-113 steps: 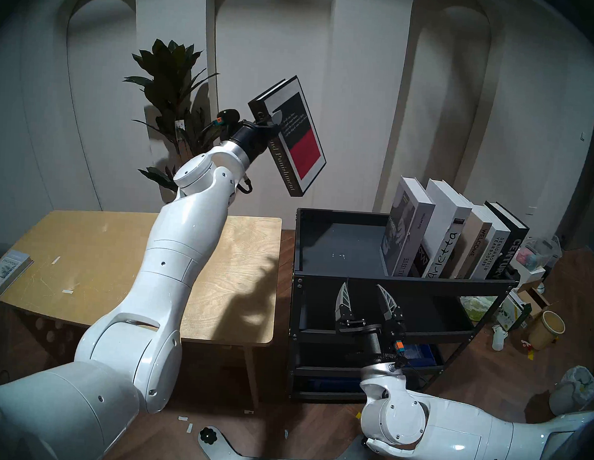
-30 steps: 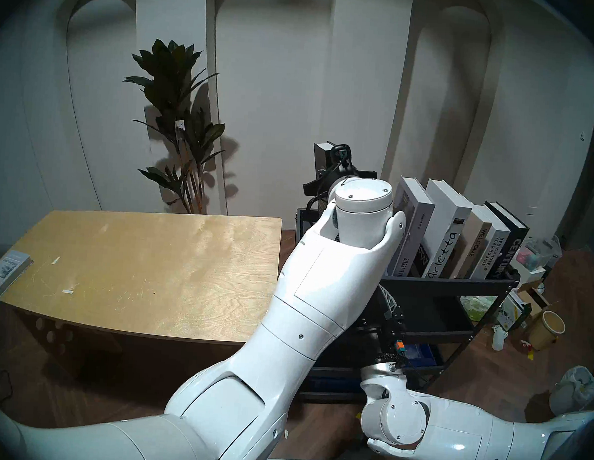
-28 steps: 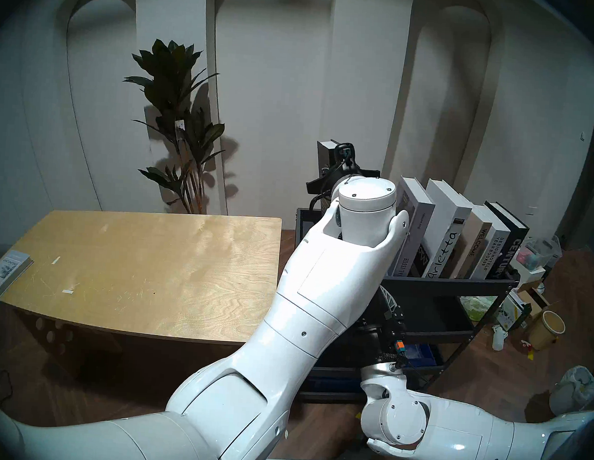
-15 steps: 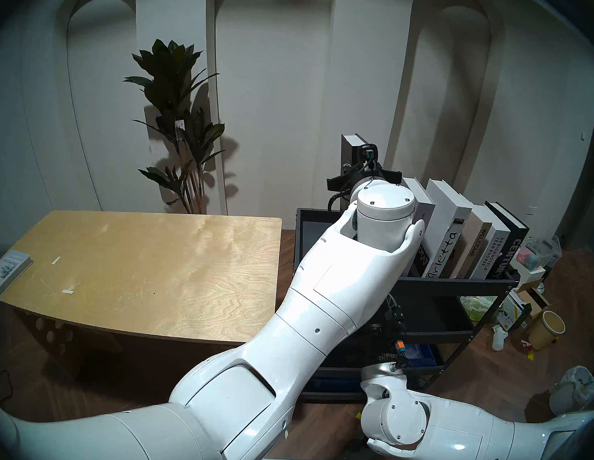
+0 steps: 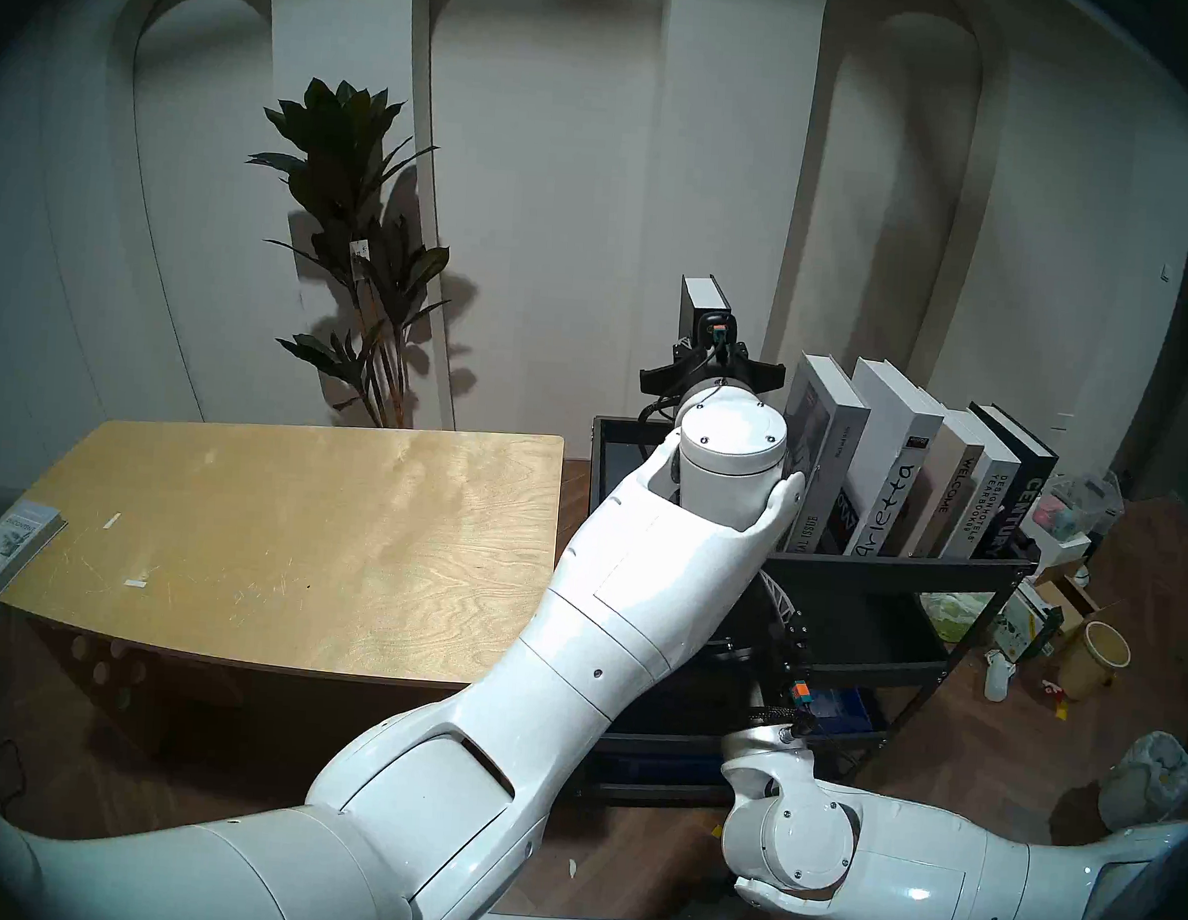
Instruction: Move the books from the display table onto the shelf, standing them upright with spines facing out and tallest at one end
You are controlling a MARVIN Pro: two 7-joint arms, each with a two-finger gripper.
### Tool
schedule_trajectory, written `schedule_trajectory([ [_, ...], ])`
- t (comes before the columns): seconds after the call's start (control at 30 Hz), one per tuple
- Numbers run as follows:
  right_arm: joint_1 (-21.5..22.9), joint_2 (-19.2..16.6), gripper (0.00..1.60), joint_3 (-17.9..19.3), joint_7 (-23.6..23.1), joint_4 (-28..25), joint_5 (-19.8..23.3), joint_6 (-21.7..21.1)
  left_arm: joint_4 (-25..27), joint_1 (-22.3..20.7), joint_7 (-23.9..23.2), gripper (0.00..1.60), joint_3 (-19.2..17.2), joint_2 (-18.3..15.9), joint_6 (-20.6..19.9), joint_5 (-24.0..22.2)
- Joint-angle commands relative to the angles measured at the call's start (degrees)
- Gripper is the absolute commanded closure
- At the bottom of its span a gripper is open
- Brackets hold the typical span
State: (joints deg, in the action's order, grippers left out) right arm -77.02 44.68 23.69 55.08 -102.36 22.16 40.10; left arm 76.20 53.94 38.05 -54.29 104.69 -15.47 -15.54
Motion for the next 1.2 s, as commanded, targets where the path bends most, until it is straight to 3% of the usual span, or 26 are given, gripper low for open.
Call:
schedule_trajectory([
  [0.0, 0.09, -0.01, 0.00, 0.16, 0.10, -0.88, -0.21, 0.13, 1.85, 0.20, -1.11, 1.60, 0.36, -0.71, 0.91, 0.03],
  [0.87, 0.14, -0.02, 0.00, 0.11, 0.14, -0.87, -0.21, 0.14, 1.43, 4.91, -1.05, 1.60, 1.10, -1.85, 3.07, -0.28],
  [0.9, 0.14, -0.02, 0.00, 0.10, 0.14, -0.87, -0.20, 0.14, 1.42, 4.93, -1.06, 1.54, 1.07, -1.84, 3.04, -0.30],
  [0.93, 0.14, -0.02, 0.00, 0.10, 0.14, -0.87, -0.20, 0.14, 1.41, 4.94, -1.06, 1.17, 1.04, -1.82, 3.00, -0.32],
  [0.97, 0.15, -0.02, 0.00, 0.09, 0.15, -0.87, -0.20, 0.15, 1.39, 4.94, -1.08, 0.63, 1.03, -1.82, 3.00, -0.32],
  [1.03, 0.15, -0.02, 0.00, 0.09, 0.15, -0.87, -0.20, 0.15, 1.32, 4.95, -1.12, 0.44, 1.02, -1.82, 3.04, -0.33],
  [1.07, 0.15, -0.02, 0.00, 0.09, 0.15, -0.87, -0.20, 0.15, 1.14, 4.99, -1.17, 0.36, 1.04, -1.82, 3.15, -0.34],
  [1.13, 0.15, -0.02, 0.00, 0.08, 0.16, -0.87, -0.21, 0.15, 0.95, 5.13, -1.21, 0.38, 1.10, -1.81, 3.29, -0.35],
  [1.17, 0.16, -0.02, 0.00, 0.08, 0.16, -0.88, -0.21, 0.15, 0.98, 5.25, -1.21, 0.81, 1.14, -1.82, 3.30, -0.36],
])
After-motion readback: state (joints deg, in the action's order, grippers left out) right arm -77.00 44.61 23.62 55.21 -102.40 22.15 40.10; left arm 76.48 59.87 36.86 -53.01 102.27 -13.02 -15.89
